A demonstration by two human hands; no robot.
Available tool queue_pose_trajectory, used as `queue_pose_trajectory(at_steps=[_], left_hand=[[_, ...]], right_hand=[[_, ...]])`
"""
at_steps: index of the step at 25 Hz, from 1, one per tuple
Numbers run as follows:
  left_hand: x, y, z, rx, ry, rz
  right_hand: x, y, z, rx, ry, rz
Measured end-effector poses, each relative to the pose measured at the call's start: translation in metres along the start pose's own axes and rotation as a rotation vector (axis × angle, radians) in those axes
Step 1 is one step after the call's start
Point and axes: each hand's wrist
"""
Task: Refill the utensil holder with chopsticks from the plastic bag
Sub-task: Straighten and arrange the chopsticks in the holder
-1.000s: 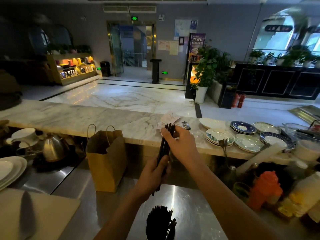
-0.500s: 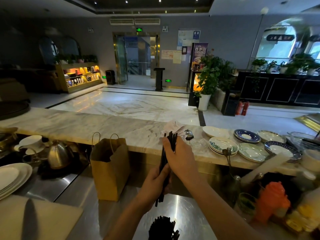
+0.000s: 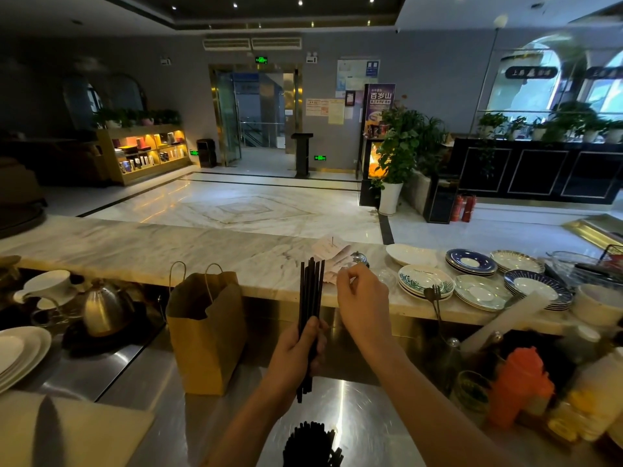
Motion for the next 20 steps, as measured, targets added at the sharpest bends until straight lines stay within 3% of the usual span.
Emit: queue_pose_trajectory(at_steps=[6, 20], left_hand=[[0.000, -0.004, 0.000, -0.012, -0.002, 0.009], [-0.004, -0.003, 0.003, 0.086, -0.018, 0.076]], right_hand=[[0.005, -0.004, 0.002, -0.053, -0.113, 0.135], [-0.001, -0.008, 0.007, -0.303, -0.135, 0.282]])
Point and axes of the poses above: each hand's wrist, its own x-axis away from the middle knuckle, its own y-axis out of the back of the hand, z = x × y, and after that the axes turned 5 degrees about y, right-handed
